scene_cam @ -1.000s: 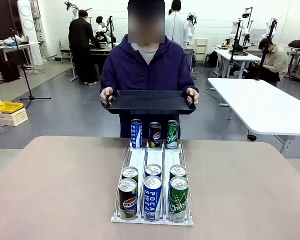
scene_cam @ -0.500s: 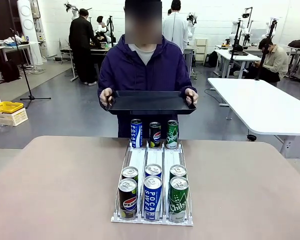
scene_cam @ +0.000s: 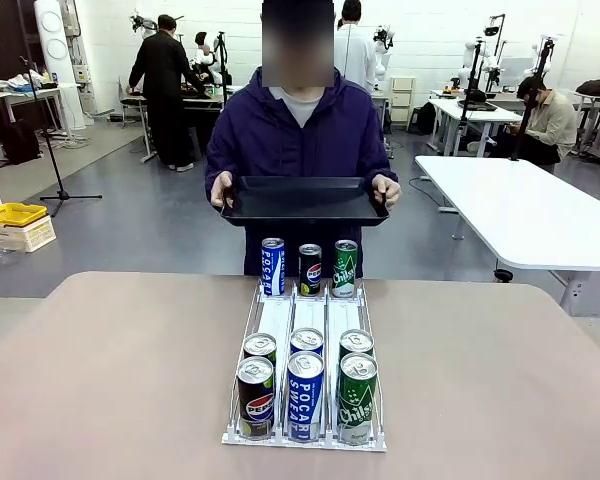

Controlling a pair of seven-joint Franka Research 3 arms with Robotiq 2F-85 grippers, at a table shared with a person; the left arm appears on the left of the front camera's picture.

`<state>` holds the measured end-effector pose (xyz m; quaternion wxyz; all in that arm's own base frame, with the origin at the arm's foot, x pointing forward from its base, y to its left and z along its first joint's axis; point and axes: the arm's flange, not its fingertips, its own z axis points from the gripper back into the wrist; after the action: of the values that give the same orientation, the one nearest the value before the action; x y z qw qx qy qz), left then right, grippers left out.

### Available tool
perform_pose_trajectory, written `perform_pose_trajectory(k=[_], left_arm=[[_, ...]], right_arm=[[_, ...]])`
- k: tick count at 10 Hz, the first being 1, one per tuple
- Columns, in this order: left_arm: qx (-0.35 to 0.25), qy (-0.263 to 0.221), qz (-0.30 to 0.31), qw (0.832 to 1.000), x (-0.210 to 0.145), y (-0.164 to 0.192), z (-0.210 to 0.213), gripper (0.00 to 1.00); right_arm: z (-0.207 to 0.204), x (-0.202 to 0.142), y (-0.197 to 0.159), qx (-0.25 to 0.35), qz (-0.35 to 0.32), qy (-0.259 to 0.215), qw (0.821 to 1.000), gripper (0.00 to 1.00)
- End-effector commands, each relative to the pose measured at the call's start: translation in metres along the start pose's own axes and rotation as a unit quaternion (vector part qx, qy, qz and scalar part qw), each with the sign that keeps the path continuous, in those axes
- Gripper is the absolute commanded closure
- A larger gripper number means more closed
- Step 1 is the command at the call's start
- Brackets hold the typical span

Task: Retrieve and hand over the desired beverage to the person.
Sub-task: Pick up a can of the same type that the person held from the Automatic Can Dispenser.

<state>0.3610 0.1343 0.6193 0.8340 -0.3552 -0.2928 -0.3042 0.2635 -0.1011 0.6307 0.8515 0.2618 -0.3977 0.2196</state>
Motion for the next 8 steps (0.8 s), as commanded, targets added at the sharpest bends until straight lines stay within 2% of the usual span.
perform_pose_trajectory(k=[1,8], left_arm=[[-0.006,-0.006,-0.012,1.0,0.0011,0.0013,0.0025,0.0],[-0.006,-0.006,-0.012,1.0,0.0011,0.0013,0.0025,0.0]], right_arm=[[-0.0016,-0.0006,-0.0013,0.011,0.003,-0.003,1.0,0.0],[-0.0016,-0.0006,-0.0013,0.011,0.003,-0.003,1.0,0.0]])
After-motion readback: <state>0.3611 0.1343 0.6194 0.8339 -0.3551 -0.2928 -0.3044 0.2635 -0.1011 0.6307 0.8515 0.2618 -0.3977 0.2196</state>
